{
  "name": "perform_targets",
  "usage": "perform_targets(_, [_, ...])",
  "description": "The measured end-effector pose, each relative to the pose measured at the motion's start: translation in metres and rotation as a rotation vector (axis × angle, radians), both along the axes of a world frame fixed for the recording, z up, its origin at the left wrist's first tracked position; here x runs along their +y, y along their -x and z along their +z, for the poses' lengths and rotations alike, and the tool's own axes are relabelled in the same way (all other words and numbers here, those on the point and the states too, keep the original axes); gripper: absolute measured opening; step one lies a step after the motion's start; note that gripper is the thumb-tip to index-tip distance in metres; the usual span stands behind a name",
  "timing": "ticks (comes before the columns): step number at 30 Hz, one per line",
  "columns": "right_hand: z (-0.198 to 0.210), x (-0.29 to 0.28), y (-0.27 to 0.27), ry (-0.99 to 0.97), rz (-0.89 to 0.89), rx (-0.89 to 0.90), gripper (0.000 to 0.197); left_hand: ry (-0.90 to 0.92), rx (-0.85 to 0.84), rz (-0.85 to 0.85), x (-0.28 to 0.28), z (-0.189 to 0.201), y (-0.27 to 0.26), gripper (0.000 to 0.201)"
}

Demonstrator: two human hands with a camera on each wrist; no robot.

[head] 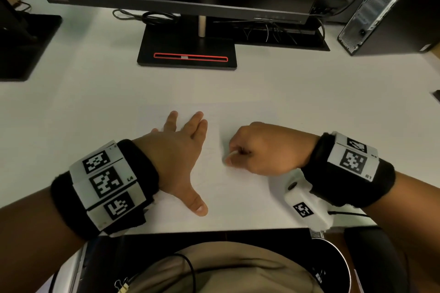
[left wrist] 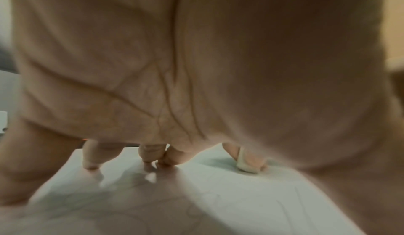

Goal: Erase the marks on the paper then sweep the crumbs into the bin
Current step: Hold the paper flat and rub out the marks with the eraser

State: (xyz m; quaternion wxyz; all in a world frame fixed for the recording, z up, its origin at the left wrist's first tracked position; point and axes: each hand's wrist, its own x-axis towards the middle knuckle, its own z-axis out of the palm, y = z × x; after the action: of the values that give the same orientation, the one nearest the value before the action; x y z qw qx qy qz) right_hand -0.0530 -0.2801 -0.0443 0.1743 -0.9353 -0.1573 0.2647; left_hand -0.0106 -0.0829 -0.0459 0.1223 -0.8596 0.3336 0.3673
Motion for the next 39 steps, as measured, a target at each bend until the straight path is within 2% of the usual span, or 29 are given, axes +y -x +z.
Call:
perform_targets(3, [-0.002,0.012,0.011,-0.021,0.106,0.07,0.042,-0.004,-0.001,0.002,-0.001,0.0,0.001,0.163])
perform_targets(8, [-0.002,0.007,0.0,-0.031,0.051,-0.027,0.042,-0.009,-0.003,0.0,-0.001,0.0,0.001,0.163])
perform_targets(11, [-0.003,0.016,0.009,-0.041,0.146,0.071,0.042,-0.014,0.001,0.003,-0.002,0.001,0.001,0.162])
perform_targets(16, [-0.002,0.011,0.0,-0.041,0.061,-0.029,0.042,-0.01,-0.002,0.002,-0.001,0.001,0.001,0.163])
perform_targets(19, [-0.003,0.02,0.007,-0.046,0.148,0.066,0.041,-0.014,-0.001,0.0,-0.001,0.001,0.002,0.162])
perform_targets(24, [-0.002,0.02,0.001,-0.052,0.072,-0.018,0.042,-0.009,-0.009,-0.005,-0.001,0.001,0.001,0.162])
perform_targets(27, [-0.002,0.025,0.009,-0.043,0.135,0.072,0.041,-0.001,-0.008,-0.001,-0.001,0.0,0.001,0.162])
perform_targets(32, [-0.002,0.018,0.008,-0.053,0.053,-0.006,0.043,0.007,-0.014,-0.004,0.0,-0.001,0.0,0.163])
perform_targets(36, [-0.004,0.022,0.022,-0.077,0.122,0.108,0.043,0.003,-0.011,-0.007,0.001,-0.001,0.001,0.162])
perform_targets(39, [-0.006,0.02,0.023,-0.092,0.057,0.036,0.042,0.0,-0.01,-0.004,0.0,0.001,0.002,0.162])
